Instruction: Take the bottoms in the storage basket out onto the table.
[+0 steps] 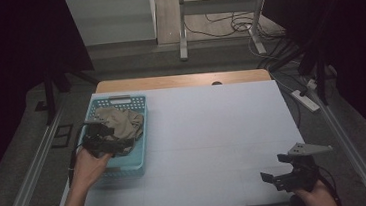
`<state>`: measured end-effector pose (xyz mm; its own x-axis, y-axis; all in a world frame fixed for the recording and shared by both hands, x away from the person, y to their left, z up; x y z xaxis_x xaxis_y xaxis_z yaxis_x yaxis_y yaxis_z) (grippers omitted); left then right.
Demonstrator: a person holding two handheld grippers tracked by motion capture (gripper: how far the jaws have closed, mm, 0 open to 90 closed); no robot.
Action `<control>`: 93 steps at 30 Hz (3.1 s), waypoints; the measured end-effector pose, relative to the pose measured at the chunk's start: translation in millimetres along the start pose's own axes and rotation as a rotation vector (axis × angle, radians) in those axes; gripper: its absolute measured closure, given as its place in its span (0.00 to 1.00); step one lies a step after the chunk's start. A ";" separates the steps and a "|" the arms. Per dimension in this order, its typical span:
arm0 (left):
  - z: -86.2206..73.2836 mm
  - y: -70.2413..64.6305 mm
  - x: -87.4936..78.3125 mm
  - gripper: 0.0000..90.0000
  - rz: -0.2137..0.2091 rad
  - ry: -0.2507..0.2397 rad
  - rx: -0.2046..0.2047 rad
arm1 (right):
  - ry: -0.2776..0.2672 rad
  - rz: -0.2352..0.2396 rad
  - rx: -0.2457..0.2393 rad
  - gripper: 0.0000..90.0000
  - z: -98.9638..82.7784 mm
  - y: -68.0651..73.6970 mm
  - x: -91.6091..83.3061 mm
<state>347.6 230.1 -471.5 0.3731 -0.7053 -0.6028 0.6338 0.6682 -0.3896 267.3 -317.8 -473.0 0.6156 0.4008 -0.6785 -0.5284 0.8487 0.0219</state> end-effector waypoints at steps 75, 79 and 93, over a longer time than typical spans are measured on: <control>19.1 103.8 67.8 0.15 0.298 0.245 -0.157 | -0.002 0.012 0.006 0.02 0.2 -1.2 0.1; 19.0 103.2 63.0 0.33 0.321 0.238 -0.188 | 0.000 0.010 0.002 0.02 0.2 -0.9 0.4; 23.8 89.7 56.5 0.71 0.348 0.226 -0.224 | -0.006 0.015 0.002 0.02 0.3 -0.6 -0.3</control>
<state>441.6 244.6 -523.9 0.3647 -0.3775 -0.8512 0.3257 0.9081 -0.2632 267.7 -318.4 -472.5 0.6113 0.4152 -0.6737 -0.5363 0.8434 0.0331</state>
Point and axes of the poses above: each handheld gripper's, and its own axes: x roughly forward along the jaws, z roughly out of its top, y roughly to its left, the point moved 2 cm from there along x, roughly forward along the jaws, and after that the axes turned 12 degrees about -z, right-handed, at the moved point
